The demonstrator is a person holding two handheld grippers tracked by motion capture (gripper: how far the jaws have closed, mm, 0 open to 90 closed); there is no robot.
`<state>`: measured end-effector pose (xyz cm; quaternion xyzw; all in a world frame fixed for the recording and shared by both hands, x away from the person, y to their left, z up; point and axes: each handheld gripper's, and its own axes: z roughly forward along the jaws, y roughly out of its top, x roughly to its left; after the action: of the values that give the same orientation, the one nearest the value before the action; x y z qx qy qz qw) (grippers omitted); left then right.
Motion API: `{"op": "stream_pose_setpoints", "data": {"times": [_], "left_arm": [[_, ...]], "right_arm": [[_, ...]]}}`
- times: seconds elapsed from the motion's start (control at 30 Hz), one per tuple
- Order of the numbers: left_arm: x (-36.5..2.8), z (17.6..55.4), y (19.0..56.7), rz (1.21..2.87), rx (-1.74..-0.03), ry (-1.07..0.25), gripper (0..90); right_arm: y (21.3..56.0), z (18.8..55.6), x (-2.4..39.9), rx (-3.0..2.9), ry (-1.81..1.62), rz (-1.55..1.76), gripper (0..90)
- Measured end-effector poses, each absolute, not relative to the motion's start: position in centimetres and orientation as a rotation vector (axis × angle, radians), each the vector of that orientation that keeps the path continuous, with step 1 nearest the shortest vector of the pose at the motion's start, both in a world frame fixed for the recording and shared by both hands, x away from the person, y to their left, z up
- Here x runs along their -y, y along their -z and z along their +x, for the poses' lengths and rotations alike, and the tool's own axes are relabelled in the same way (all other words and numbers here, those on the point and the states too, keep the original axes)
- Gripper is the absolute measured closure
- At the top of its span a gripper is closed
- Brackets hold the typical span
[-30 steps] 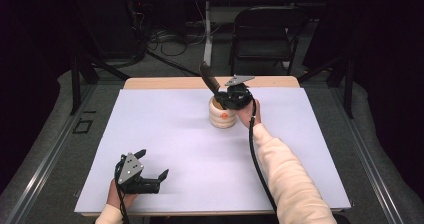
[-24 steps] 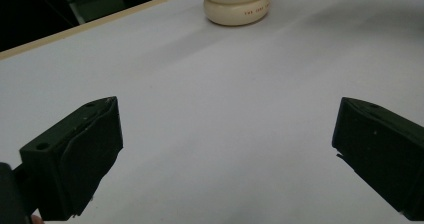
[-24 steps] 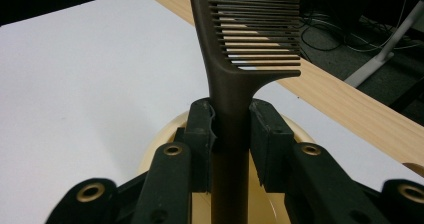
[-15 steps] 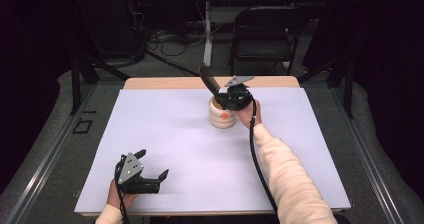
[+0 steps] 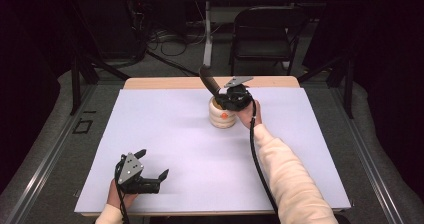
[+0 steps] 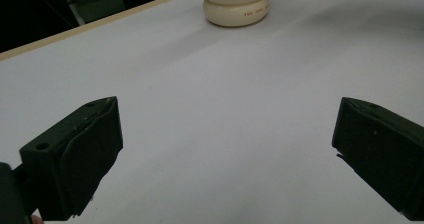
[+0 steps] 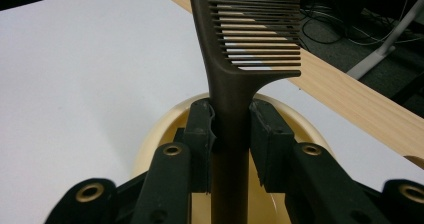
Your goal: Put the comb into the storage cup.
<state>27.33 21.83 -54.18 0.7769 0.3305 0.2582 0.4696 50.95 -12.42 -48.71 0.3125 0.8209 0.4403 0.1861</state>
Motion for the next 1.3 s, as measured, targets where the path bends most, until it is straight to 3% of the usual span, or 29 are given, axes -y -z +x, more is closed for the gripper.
{"op": "stream_pose_setpoints", "data": {"times": [0.4,0.77,1.1,1.3], "left_arm": [[-21.9,27.3,54.2,1.904,-0.812,-0.635,0.0],[-21.8,27.3,54.2,1.905,-0.81,-0.636,0.0],[-21.8,27.3,54.2,1.902,-0.813,-0.634,0.0],[-21.8,27.4,54.2,1.901,-0.812,-0.633,0.0]], "right_arm": [[48.7,50.9,12.6,-2.306,-1.235,0.871,71.1],[48.0,50.6,13.0,-2.304,-1.226,0.915,35.5],[46.6,49.6,13.6,-2.354,-1.241,0.91,19.4],[46.1,48.9,14.2,-2.376,-1.25,0.901,15.0]]}}
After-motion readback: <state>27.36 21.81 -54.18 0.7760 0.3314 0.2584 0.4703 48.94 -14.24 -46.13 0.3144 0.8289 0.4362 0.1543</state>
